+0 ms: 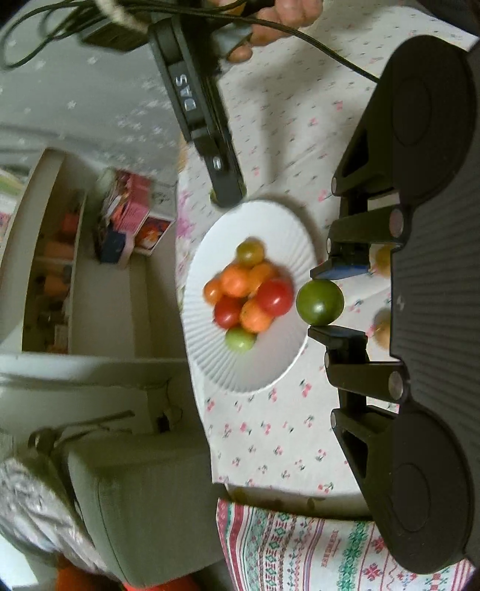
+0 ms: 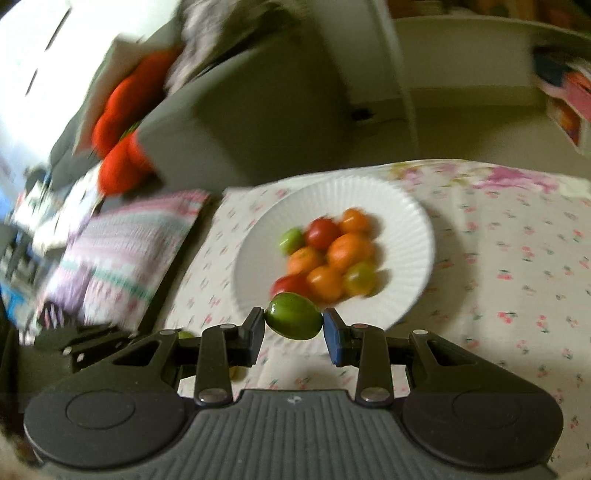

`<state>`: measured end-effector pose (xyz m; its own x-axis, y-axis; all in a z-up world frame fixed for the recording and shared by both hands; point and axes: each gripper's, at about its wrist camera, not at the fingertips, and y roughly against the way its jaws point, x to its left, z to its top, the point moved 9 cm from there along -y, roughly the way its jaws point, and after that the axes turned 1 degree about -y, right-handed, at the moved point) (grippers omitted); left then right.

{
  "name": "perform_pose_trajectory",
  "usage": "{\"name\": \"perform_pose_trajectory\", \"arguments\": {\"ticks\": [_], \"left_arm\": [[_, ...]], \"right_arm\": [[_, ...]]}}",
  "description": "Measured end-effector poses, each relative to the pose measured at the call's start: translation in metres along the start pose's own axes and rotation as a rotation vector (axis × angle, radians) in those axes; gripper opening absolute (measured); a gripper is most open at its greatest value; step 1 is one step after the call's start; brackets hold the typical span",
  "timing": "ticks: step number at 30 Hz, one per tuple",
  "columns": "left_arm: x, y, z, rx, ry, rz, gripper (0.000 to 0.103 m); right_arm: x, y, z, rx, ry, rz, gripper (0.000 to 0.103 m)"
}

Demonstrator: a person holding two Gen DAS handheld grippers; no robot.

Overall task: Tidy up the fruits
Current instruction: 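Carry the dark green fruit over the plate while the right gripper carries its green fruit there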

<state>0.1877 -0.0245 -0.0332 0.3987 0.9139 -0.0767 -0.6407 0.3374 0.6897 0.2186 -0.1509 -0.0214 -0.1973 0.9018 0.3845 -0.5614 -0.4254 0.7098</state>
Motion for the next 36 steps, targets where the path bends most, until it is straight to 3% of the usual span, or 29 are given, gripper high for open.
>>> {"name": "perform_pose_trajectory", "arguments": {"ticks": [4, 12, 20, 36], "left_arm": [[0.011, -0.008, 0.01, -0.008, 0.04, 0.011, 0.017], [0.021, -0.026, 0.024, 0.001, 0.083, 0.04, 0.017], [0.029, -0.049, 0.033, 0.011, 0.15, 0.024, 0.017], [0.03, -0.077, 0.034, 0.051, 0.165, 0.027, 0.017]], "right_arm": [[-0.026, 0.006, 0.012, -0.046, -0.109, -0.035, 0.031], [-0.05, -0.004, 0.016, -0.057, -0.188, -0.08, 0.031], [-0.054, -0.019, 0.022, -0.06, -0.15, -0.136, 0.031], [-0.041, -0.05, 0.026, -0.058, -0.021, -0.197, 0.031]]}}
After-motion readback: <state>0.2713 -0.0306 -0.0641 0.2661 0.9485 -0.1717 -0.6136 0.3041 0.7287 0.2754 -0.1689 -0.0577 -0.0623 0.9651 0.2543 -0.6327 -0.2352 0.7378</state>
